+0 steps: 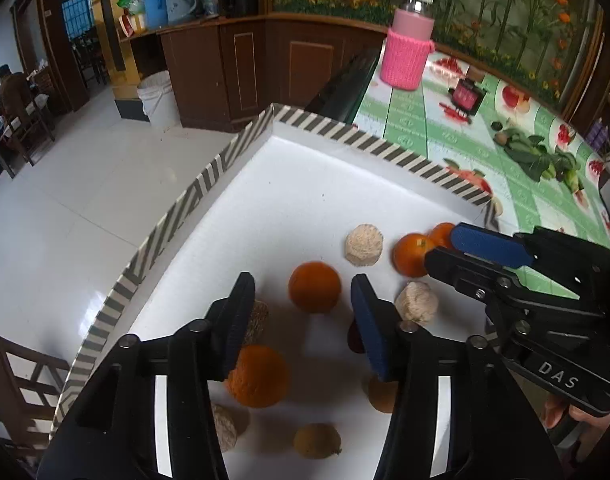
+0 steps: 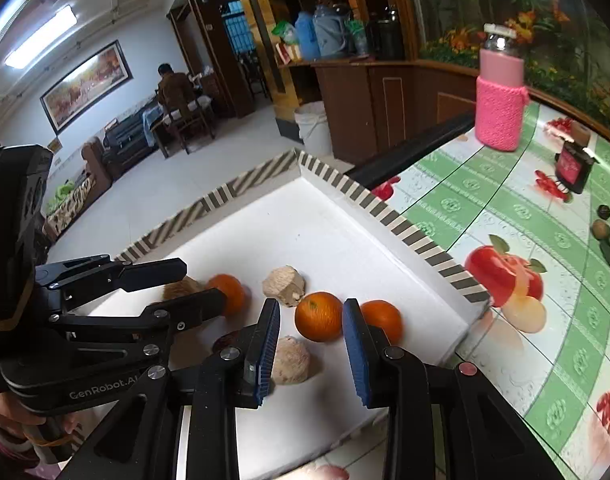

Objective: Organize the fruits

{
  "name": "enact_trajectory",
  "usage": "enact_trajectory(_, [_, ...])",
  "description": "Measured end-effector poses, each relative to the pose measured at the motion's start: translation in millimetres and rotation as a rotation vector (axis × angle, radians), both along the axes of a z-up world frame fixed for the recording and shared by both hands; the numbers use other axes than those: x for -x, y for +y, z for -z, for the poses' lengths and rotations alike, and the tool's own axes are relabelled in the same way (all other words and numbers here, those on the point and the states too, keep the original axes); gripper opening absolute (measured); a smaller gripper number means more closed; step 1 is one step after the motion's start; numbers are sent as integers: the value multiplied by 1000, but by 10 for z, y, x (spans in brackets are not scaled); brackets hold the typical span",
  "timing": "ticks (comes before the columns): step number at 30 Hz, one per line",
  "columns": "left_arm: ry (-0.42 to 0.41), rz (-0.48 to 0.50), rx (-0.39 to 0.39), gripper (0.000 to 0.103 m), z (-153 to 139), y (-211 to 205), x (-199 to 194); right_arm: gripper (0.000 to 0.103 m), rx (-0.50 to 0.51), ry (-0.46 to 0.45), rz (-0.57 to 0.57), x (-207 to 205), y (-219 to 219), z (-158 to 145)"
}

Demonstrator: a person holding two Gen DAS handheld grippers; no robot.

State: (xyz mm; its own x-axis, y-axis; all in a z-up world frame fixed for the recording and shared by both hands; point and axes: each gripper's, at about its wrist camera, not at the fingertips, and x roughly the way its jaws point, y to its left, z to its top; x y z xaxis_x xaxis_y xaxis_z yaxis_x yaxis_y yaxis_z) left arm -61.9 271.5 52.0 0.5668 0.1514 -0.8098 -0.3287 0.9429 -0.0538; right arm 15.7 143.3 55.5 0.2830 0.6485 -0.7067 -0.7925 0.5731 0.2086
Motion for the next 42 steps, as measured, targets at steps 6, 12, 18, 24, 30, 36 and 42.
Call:
enact_trajectory(6, [-101,-49,-75,51,-153,-91,219,31,-46,-54,31,292,-168,-139])
enact_trajectory(12, [-225,-90,-145,51,-285,-225,541,31,-39,-102,88,558,-314,-134])
enact_trajectory(18, [-297,-154,-194,51,-389,-312,799,31,-70,-84,138,692,-522,-103])
enact_trajectory(24, [-296,-160,-199,51,-373,-413,920,31,-83,-94,151,844,-628,-145])
enact_trajectory(30, [-322,-188,-199,51,-398,-458,1058,31,-76,-109,147,933,-650,-160])
enact_trajectory(36, [-325,-175,-195,51,-408,-502,1091,31,-67,-111,138,991,-639,-148])
enact_trajectory(42, [-312,-168,-206,51,-381,-530,1067,31,-62,-114,128,1019,-617,-127])
